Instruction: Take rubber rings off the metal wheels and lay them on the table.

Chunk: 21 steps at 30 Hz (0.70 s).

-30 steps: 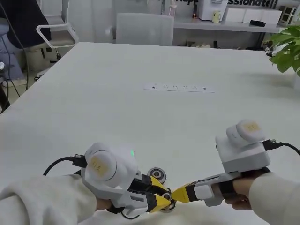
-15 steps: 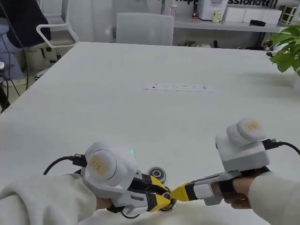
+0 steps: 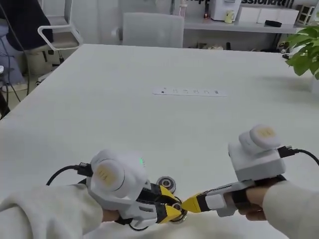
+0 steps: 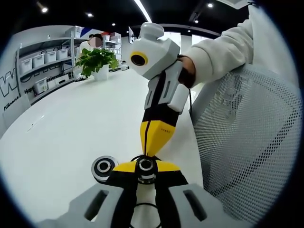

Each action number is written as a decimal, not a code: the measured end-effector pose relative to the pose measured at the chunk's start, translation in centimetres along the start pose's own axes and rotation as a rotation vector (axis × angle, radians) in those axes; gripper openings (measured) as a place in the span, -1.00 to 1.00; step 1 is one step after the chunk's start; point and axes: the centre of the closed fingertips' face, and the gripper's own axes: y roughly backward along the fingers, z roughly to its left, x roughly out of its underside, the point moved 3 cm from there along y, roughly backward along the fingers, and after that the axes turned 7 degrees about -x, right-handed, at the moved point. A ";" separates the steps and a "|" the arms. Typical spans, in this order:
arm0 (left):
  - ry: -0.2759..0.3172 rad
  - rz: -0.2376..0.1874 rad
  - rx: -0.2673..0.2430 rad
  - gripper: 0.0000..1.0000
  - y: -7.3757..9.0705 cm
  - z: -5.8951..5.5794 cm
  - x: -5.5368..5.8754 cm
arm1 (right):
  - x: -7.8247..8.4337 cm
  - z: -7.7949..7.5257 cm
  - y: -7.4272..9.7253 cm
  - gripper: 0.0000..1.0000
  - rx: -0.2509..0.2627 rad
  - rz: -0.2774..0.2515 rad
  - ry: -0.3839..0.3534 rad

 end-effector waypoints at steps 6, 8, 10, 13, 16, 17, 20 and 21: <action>0.002 0.026 0.002 -0.81 0.1 0.0 -0.1 | 0.1 0.0 0.0 -1.00 0.006 0.002 0.002; 0.003 0.026 0.004 -0.77 0.2 0.0 -0.3 | 0.1 -0.1 0.0 -1.00 0.007 0.002 0.001; 0.011 0.013 -0.002 -0.78 0.5 0.2 -0.8 | 0.1 -0.2 0.0 -1.00 0.009 0.002 0.000; 0.024 -0.017 -0.017 -0.74 0.8 0.6 -1.6 | 0.1 -0.2 0.1 -1.00 0.012 0.002 -0.004; 0.029 -0.032 -0.022 -0.69 1.2 0.7 -2.1 | 0.1 -0.2 0.1 -1.00 0.011 0.001 -0.004; 0.027 -0.033 -0.023 -0.69 1.3 0.7 -2.2 | 0.1 -0.2 0.1 -1.00 0.011 0.001 -0.004; 0.011 -0.035 -0.021 -0.66 1.6 0.6 -2.5 | 0.0 -0.2 0.1 -1.00 0.010 -0.001 -0.006; 0.006 -0.038 -0.022 -0.63 1.8 0.6 -2.7 | 0.0 -0.2 0.1 -1.00 0.009 -0.002 -0.006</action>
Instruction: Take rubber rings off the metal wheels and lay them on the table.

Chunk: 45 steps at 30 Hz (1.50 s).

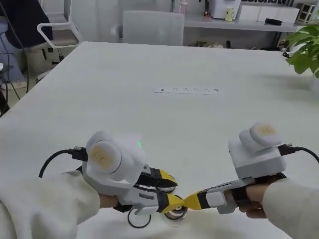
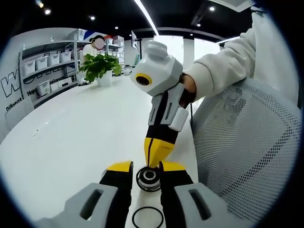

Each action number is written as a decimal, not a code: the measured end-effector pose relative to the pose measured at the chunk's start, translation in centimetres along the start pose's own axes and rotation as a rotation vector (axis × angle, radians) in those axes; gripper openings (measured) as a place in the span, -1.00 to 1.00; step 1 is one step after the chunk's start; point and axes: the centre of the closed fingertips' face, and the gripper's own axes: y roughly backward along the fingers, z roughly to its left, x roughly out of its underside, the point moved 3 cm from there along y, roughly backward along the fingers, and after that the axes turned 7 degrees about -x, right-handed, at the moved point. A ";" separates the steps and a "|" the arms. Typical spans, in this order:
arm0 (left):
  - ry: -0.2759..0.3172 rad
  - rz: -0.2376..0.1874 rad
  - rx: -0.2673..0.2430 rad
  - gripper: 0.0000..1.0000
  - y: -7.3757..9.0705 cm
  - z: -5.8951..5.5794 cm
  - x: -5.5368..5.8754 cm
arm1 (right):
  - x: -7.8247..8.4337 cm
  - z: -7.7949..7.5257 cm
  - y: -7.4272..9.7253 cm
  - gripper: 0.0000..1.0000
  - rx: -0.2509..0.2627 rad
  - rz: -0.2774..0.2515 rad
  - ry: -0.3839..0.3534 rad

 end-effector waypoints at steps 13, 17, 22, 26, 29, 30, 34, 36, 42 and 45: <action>0.005 -0.050 -0.014 -0.19 1.6 0.3 -1.7 | -0.2 0.2 0.0 -1.00 -0.006 -0.003 0.004; 0.011 -0.062 -0.019 -0.04 2.2 0.5 -2.0 | -0.3 0.2 0.1 -1.00 -0.007 -0.008 0.003; 0.024 -0.060 -0.040 0.17 3.0 1.0 -1.7 | -0.3 0.2 0.1 -1.00 -0.008 -0.011 0.000; 0.041 -0.073 -0.051 0.20 3.8 1.2 -1.6 | -0.3 0.2 0.0 -1.00 -0.011 -0.012 0.000; 0.041 -0.078 -0.062 0.29 4.3 1.1 -1.5 | -0.4 0.3 0.0 -1.00 -0.015 -0.014 0.000; 0.038 -0.078 -0.066 0.30 4.5 1.1 -1.4 | -0.4 0.3 0.0 -1.00 -0.015 -0.014 0.001; 0.034 -0.067 -0.076 0.31 4.9 1.0 -1.0 | -0.5 0.4 0.0 -1.00 -0.020 -0.016 0.002; 0.035 -0.066 -0.083 0.32 5.2 1.1 -0.7 | -0.5 0.4 0.0 -1.00 -0.021 -0.015 0.003; 0.072 -0.089 -0.107 0.32 6.1 1.4 0.0 | -0.6 0.6 -0.1 -1.00 -0.029 -0.017 0.004; 0.107 -0.085 -0.126 0.34 6.5 1.6 0.9 | -0.6 0.7 -0.2 -1.00 -0.033 -0.017 0.004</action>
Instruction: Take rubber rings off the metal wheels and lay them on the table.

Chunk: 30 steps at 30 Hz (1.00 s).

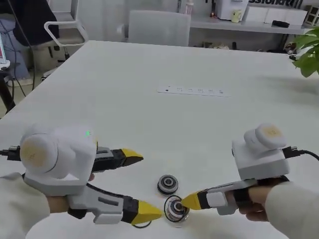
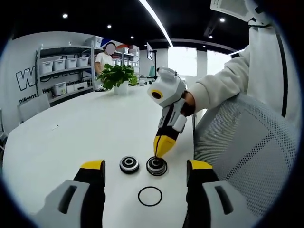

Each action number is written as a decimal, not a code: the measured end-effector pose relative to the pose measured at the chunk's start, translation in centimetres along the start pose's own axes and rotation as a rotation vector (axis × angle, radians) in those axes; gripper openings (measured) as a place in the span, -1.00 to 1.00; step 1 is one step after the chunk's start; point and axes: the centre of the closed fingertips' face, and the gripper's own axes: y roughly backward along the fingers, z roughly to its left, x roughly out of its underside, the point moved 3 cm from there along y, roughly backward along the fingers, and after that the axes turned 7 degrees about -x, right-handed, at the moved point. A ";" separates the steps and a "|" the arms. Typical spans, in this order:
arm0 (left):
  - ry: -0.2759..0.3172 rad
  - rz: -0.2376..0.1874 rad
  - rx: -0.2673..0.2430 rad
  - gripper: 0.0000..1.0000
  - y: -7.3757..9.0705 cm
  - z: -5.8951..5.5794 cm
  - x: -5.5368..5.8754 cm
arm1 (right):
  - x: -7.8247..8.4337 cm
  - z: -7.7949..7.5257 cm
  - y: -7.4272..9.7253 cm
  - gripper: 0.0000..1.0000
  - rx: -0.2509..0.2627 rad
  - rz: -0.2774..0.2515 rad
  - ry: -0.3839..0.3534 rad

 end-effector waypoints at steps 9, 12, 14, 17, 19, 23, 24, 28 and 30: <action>0.078 0.026 -0.044 0.52 0.5 0.4 2.7 | 0.1 0.2 -0.2 -1.00 -0.007 0.003 -0.004; 0.085 0.049 -0.037 0.55 0.3 0.2 3.5 | 0.1 0.2 -0.1 -1.00 -0.006 0.003 -0.005; 0.087 0.064 -0.030 0.55 0.3 0.1 3.9 | 0.0 0.2 -0.1 -1.00 -0.006 0.000 -0.007; 0.093 0.078 -0.022 0.55 0.2 0.0 4.3 | 0.0 0.2 -0.1 -1.00 -0.007 -0.002 -0.008; 0.097 0.083 -0.021 0.55 0.3 0.0 4.5 | -0.1 0.3 -0.1 -1.00 -0.010 -0.005 -0.008; 0.101 0.091 -0.013 0.55 0.2 -0.2 4.7 | -0.4 0.6 -0.1 -1.00 -0.022 -0.021 -0.010; 0.099 0.094 -0.012 0.55 0.2 -0.2 4.8 | -0.5 0.7 -0.1 -1.00 -0.026 -0.027 -0.010; 0.105 0.102 -0.006 0.55 0.2 -0.3 5.0 | -1.0 1.2 -0.2 -1.00 -0.045 -0.051 -0.014; 0.106 0.105 -0.007 0.55 0.2 -0.2 5.0 | -1.2 1.6 -0.2 -1.00 -0.057 -0.061 -0.004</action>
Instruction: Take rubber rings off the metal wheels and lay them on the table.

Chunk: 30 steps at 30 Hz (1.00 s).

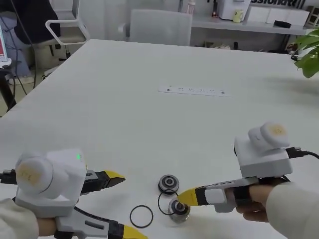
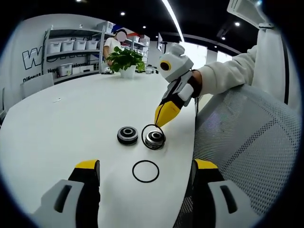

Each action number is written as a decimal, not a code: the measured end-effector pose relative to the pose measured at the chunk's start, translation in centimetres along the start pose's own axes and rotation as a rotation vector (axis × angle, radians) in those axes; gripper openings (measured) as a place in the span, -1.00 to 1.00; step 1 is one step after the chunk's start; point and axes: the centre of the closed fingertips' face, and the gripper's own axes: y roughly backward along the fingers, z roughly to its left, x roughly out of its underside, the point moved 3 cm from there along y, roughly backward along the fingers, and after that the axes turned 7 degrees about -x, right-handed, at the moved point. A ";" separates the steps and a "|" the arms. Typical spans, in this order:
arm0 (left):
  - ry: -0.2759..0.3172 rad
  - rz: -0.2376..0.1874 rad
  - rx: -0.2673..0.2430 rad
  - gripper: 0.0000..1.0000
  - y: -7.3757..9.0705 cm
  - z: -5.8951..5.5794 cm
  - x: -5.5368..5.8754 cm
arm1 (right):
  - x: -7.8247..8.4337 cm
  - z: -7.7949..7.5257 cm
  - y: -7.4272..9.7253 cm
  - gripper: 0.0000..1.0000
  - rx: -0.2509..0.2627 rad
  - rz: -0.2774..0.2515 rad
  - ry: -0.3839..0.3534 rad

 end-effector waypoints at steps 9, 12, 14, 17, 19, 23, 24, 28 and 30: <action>0.004 0.010 0.000 0.53 0.0 -0.1 0.2 | 0.0 1.3 -0.9 -1.00 -0.041 -0.009 0.042; 0.007 0.015 0.003 0.53 0.0 -0.1 0.3 | 0.2 1.5 -1.3 -1.00 -0.048 -0.004 0.060; 0.006 0.019 0.005 0.52 0.0 -0.1 0.4 | 0.3 1.3 -1.6 -1.00 -0.032 0.002 0.078; 0.007 0.023 0.005 0.51 0.0 -0.2 0.5 | 0.8 1.4 -1.9 -1.00 -0.036 0.012 0.075; 0.007 0.024 0.006 0.50 0.0 -0.2 0.5 | 0.9 1.4 -2.2 -1.00 -0.031 0.013 0.084; 0.012 0.025 0.009 0.49 0.0 -0.2 0.5 | 1.1 1.1 -2.6 -1.00 -0.015 0.027 0.101; 0.012 0.025 0.010 0.49 0.0 -0.3 0.5 | 1.1 1.1 -2.6 -1.00 -0.013 0.024 0.102; 0.016 0.023 0.010 0.49 0.0 -0.3 0.5 | 1.1 0.9 -2.7 -1.00 0.001 0.026 0.119; 0.016 0.023 0.010 0.48 0.0 -0.3 0.5 | 1.2 0.6 -2.8 -1.00 0.020 0.034 0.130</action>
